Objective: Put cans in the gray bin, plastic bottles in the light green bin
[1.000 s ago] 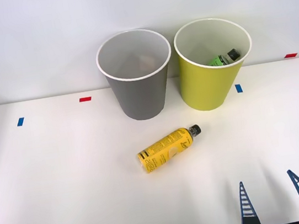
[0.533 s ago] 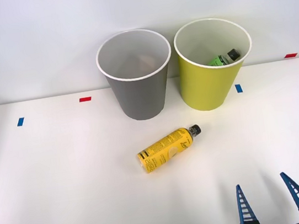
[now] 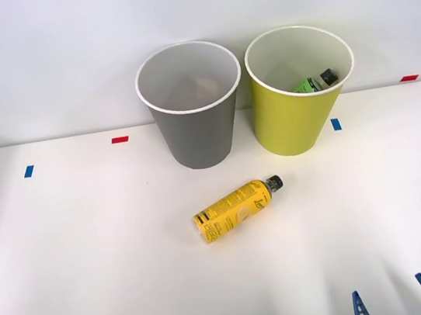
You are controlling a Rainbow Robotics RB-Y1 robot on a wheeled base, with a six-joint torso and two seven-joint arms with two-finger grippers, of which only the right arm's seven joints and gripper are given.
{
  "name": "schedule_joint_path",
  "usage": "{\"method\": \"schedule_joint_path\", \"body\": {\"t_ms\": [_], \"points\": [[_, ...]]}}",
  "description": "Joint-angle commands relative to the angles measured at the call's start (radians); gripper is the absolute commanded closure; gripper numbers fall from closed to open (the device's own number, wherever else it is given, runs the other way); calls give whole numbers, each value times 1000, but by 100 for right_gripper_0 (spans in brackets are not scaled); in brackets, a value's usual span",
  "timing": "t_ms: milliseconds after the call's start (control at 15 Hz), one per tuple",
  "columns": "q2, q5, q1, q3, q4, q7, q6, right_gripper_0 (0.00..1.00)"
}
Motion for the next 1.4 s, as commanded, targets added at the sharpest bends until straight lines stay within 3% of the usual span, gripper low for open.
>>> {"method": "schedule_joint_path", "body": {"t_ms": [67, 400, 867, 1400], "points": [[1, 14, 67, 22, 0, 3, -39, 0], [17, 20, 129, 56, 0, 26, -98, 0], [68, 20, 137, 43, 0, 84, -102, 0], [70, 21, 137, 45, 0, 88, -100, 0]]}}
